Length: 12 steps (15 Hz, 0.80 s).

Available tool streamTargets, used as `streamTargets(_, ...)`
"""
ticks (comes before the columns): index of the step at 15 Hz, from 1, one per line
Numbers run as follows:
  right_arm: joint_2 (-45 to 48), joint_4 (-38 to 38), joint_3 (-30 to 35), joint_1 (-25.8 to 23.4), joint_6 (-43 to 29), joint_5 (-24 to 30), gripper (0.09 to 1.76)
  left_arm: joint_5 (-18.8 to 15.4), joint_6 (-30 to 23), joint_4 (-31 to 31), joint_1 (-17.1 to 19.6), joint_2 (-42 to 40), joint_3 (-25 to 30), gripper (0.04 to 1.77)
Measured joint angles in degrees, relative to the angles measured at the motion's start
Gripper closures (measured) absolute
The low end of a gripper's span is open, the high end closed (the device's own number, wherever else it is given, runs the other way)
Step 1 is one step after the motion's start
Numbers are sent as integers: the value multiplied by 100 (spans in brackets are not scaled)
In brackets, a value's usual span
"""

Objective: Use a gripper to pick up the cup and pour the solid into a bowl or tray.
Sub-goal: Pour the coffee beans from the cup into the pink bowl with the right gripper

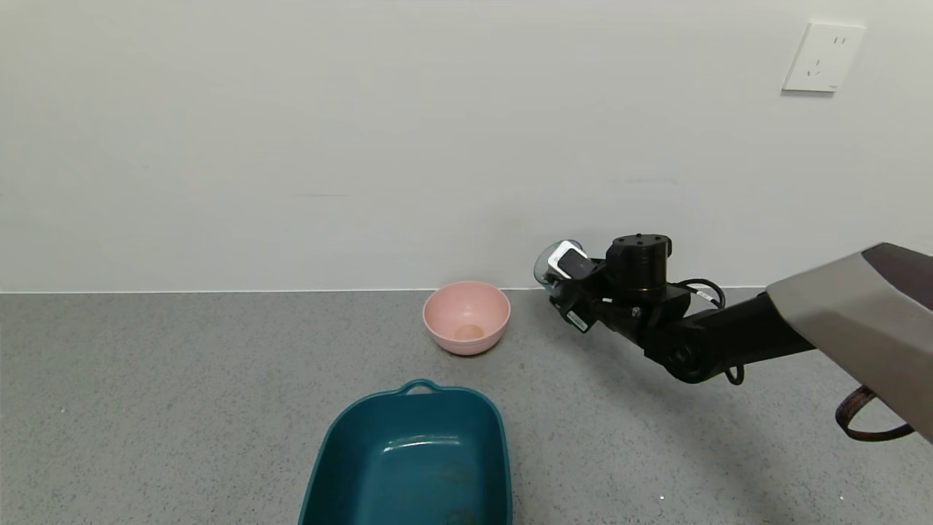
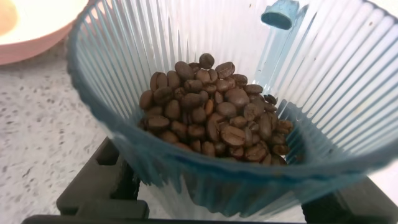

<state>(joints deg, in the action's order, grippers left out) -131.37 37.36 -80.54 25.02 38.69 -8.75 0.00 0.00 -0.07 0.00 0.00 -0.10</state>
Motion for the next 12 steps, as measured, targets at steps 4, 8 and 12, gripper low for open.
streamTargets(4, -240, -134, -380, 150, 315, -321, 47, 0, 0, -2, 0, 0, 0, 6)
streamTargets(8, -405, -344, -711, 295, 596, -621, 47, 0, 0, 0, 0, 0, 0, 6)
streamTargets(12, -546, -423, -969, 358, 973, -869, 47, 0, 0, 0, -2, 0, 0, 6)
